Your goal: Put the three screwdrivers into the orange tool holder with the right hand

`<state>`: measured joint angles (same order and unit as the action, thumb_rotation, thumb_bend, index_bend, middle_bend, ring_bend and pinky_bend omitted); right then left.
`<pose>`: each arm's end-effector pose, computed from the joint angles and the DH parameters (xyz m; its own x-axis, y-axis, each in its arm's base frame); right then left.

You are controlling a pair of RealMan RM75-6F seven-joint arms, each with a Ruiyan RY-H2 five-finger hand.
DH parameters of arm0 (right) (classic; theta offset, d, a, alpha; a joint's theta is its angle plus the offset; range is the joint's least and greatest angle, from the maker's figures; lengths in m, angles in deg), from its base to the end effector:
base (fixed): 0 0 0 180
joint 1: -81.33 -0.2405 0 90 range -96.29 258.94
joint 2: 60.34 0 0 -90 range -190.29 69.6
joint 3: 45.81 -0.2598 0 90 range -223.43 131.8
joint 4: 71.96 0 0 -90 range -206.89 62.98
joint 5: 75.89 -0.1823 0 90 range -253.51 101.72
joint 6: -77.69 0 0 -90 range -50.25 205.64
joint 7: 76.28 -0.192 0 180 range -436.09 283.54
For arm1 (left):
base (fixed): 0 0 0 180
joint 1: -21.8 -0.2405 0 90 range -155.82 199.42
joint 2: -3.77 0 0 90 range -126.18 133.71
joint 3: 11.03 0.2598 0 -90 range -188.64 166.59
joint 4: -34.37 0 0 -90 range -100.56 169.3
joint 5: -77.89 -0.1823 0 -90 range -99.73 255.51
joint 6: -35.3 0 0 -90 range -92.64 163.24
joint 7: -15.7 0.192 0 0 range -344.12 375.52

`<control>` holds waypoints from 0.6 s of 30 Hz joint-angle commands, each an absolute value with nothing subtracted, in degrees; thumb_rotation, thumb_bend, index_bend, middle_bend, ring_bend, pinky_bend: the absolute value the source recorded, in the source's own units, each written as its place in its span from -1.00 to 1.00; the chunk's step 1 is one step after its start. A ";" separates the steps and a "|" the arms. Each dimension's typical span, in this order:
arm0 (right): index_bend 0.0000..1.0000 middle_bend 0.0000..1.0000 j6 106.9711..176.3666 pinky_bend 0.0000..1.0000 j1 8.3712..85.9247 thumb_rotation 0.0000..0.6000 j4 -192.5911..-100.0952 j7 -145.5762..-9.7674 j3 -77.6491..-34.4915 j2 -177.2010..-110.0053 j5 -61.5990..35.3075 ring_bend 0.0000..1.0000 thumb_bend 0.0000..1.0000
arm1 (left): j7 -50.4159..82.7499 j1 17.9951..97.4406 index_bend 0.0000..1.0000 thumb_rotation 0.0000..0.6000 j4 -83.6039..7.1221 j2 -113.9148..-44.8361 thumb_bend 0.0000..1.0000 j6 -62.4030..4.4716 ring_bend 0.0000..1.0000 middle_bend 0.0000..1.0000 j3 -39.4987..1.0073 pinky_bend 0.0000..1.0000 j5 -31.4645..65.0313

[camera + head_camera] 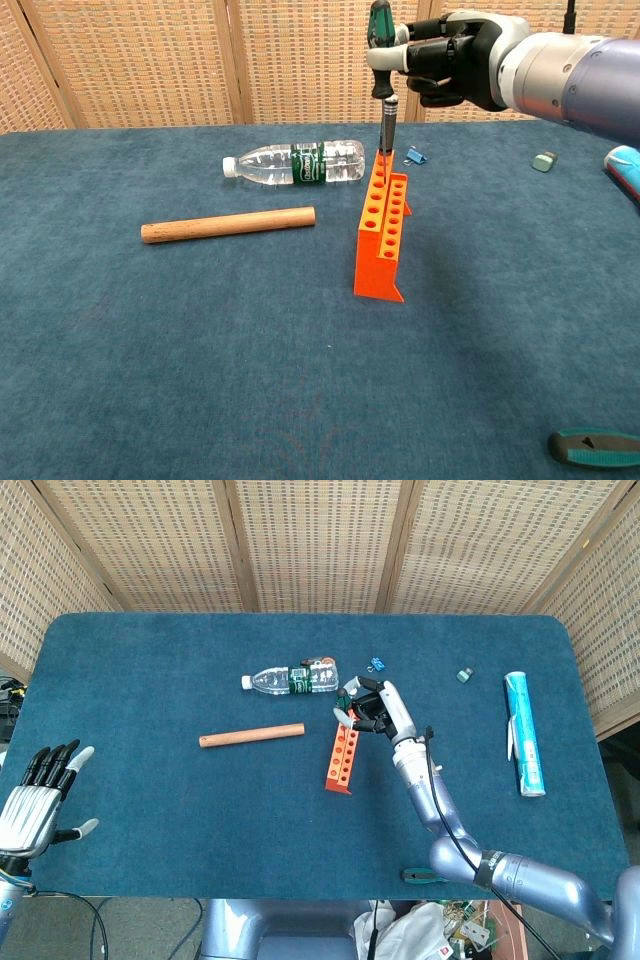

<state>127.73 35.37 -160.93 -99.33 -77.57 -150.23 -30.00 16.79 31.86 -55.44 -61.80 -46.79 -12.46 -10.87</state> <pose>-0.0764 -0.4382 0.0386 -0.6503 -0.3148 0.6914 -0.7338 0.0248 -0.6789 -0.2861 0.2491 0.1643 0.4416 0.0366 0.8964 0.8907 -0.1381 -0.4331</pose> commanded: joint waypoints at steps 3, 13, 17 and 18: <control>0.30 0.91 127.67 1.00 35.26 1.00 -160.53 -99.41 -77.64 -150.44 -30.00 0.73 0.17 | 16.81 31.87 -1.00 1.00 -55.47 -61.77 -1.00 -46.78 -1.00 -1.00 -12.48 -1.00 -10.82; 0.31 0.91 127.66 1.00 35.25 1.00 -159.96 -99.52 -77.41 -150.95 -29.73 0.73 0.17 | 16.57 31.89 -1.00 1.00 -55.33 -61.74 -1.00 -46.78 -1.00 -1.00 -12.51 -1.00 -10.76; 0.31 0.91 127.55 1.00 35.24 1.00 -159.73 -99.58 -77.27 -151.21 -29.77 0.73 0.17 | 16.53 31.87 -1.00 1.00 -55.30 -61.76 -1.00 -46.86 -1.00 -1.00 -12.54 -1.00 -10.73; 0.31 0.91 127.50 1.00 35.25 1.00 -159.76 -99.70 -77.34 -151.25 -29.80 0.73 0.17 | 16.56 31.87 -1.00 1.00 -55.29 -61.77 -1.00 -46.86 -1.00 -1.00 -12.55 -1.00 -10.73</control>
